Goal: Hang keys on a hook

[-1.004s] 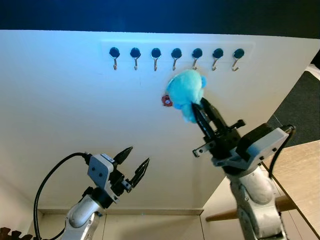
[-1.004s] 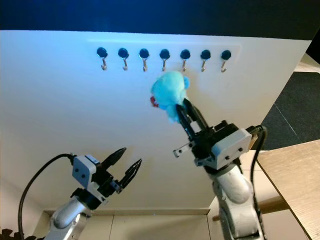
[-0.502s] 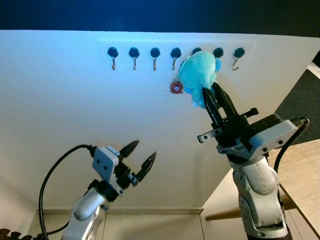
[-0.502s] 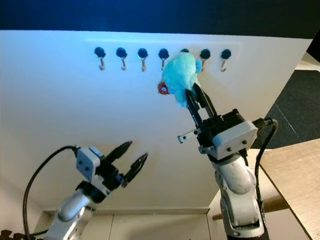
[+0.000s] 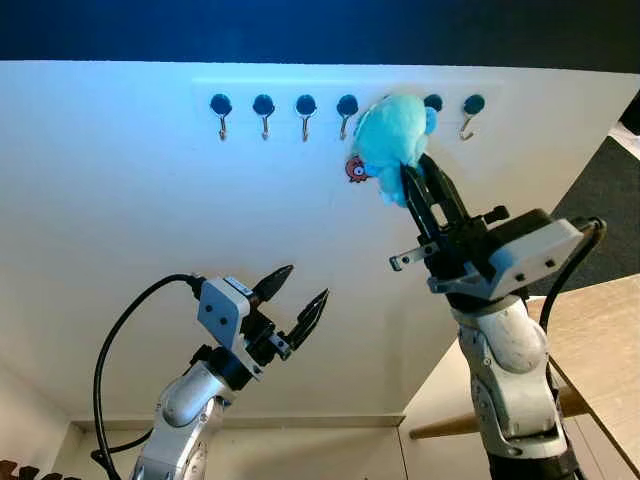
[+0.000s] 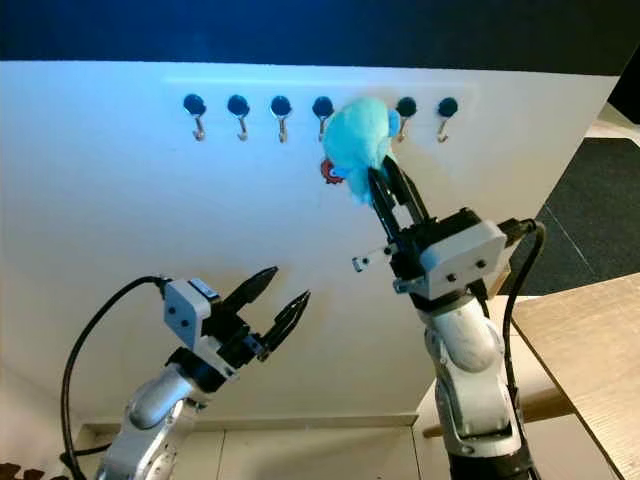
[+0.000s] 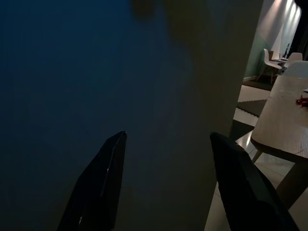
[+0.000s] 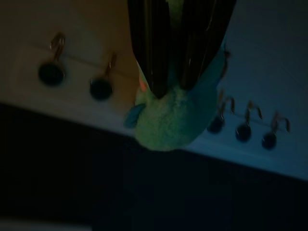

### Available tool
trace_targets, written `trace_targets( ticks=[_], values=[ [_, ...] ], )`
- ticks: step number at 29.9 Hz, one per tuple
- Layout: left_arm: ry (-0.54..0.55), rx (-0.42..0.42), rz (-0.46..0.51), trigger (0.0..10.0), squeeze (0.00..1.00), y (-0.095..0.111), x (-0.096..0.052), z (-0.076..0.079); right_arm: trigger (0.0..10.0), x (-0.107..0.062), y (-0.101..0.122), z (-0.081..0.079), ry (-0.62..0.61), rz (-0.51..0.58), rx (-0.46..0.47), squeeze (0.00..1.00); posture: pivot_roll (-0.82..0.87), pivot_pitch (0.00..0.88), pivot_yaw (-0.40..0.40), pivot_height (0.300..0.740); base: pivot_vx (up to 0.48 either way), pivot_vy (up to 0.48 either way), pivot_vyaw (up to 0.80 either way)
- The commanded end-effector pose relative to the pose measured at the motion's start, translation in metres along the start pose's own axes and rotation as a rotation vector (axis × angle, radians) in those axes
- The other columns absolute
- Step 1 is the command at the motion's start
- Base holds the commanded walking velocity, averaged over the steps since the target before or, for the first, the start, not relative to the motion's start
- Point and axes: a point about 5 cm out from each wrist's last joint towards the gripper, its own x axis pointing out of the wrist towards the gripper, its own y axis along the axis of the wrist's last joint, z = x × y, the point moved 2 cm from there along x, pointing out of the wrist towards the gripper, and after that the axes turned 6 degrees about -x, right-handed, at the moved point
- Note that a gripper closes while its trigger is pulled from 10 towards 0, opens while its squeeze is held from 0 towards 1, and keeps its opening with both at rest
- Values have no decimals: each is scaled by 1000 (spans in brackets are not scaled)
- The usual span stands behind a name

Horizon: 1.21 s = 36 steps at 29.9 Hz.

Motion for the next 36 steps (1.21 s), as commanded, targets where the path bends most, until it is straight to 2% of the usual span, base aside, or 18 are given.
trace_targets(
  ticks=[1,11,12,20,24,25,26,30,32,36],
  values=[
    [-1,-6,2,10000,0,2,0,3,10000,-5,-8,-2,5,-47,-1,0,44,100,-18,740,0,0,0],
    [-7,-4,-10,10000,0,1,-1,4,10000,-21,-22,-5,3,-123,-2,0,44,100,-16,740,0,0,0],
    [-11,-3,-14,10000,0,1,-1,4,10000,-28,-27,-5,-3,-150,1,0,43,100,-13,740,0,0,0],
    [-19,-1,-22,10000,0,1,-1,5,10000,-41,-35,-8,-3,-198,11,0,44,101,-12,740,0,0,0],
    [-13,6,-20,10000,0,1,-1,4,10000,-39,-31,-13,17,-172,36,0,46,100,-11,740,0,0,0],
    [-9,8,-16,10000,0,2,-1,3,10000,-37,-29,-16,31,-151,55,0,47,100,-11,740,0,0,0],
    [-3,6,1,10000,0,5,0,2,10000,-27,-23,-23,61,-108,98,0,47,97,-11,740,0,0,0],
    [-7,2,13,10000,0,8,1,2,10000,-20,-21,-25,69,-84,118,0,53,93,-15,740,0,0,0],
    [-44,-9,37,10000,0,16,6,7,10000,-8,-17,-25,83,-41,130,0,57,89,-19,740,0,0,0],
    [-71,-12,45,10000,0,20,8,11,10000,-5,-16,-24,89,-27,132,0,58,84,-22,740,0,0,0]
  ],
)
